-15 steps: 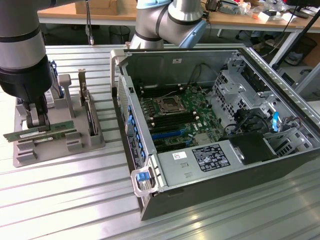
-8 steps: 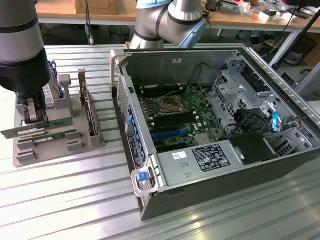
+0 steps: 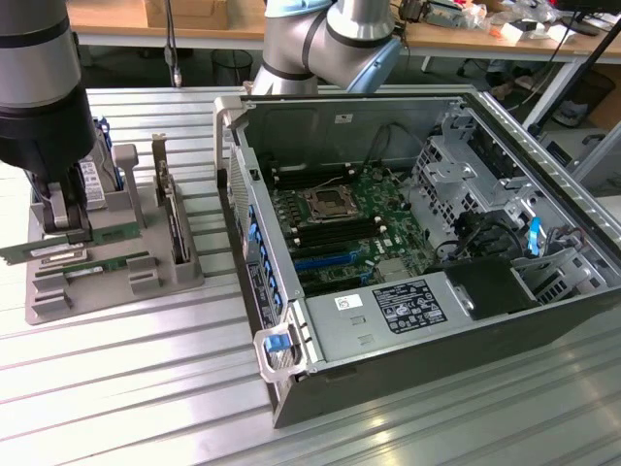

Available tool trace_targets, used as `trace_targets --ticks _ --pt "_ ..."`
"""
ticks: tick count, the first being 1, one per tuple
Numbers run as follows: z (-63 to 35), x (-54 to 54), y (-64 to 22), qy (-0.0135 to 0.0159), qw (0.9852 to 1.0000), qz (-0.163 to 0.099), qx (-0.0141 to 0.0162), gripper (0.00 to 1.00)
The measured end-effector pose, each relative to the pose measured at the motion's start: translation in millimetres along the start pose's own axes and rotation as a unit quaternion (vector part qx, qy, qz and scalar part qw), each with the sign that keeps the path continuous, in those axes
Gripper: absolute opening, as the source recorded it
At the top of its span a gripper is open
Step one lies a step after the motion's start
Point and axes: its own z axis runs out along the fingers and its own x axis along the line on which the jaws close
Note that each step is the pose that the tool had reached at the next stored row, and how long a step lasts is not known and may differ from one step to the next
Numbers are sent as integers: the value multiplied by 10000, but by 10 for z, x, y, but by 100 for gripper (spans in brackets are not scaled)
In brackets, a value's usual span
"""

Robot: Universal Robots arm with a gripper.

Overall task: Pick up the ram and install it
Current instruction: 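Pick up the ram and move it above insertion slot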

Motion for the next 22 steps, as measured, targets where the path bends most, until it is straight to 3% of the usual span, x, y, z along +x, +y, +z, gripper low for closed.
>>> trace_targets --ticks 22 --pt "-302 -6 15 0 10000 0 0 12"
